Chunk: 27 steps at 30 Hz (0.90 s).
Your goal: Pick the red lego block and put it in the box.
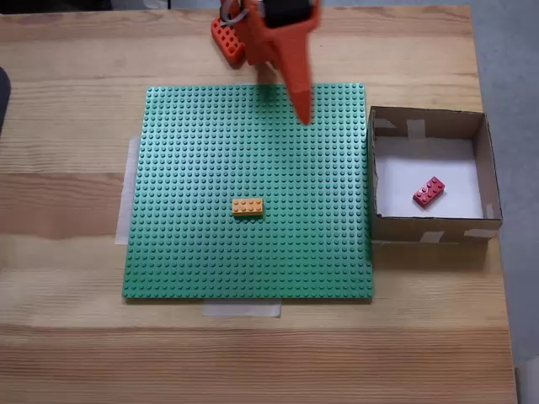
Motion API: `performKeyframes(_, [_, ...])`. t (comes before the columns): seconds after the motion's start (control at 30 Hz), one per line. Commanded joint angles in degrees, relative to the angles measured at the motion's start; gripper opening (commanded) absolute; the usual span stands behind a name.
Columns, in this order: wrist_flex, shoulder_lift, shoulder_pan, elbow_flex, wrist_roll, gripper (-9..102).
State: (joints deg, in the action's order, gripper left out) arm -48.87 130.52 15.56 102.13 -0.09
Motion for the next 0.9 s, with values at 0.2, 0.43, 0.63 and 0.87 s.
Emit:
performKeyframes(0.2, [6.94,15.64,-4.66,17.75,1.05,-1])
performKeyframes(0.43, [6.59,28.30,-6.50,29.88,1.58,-1])
performKeyframes(0.63, [5.45,37.62,-8.70,37.88,2.20,-1])
performKeyframes(0.87, [1.32,45.00,-11.51,44.56,2.02,-1])
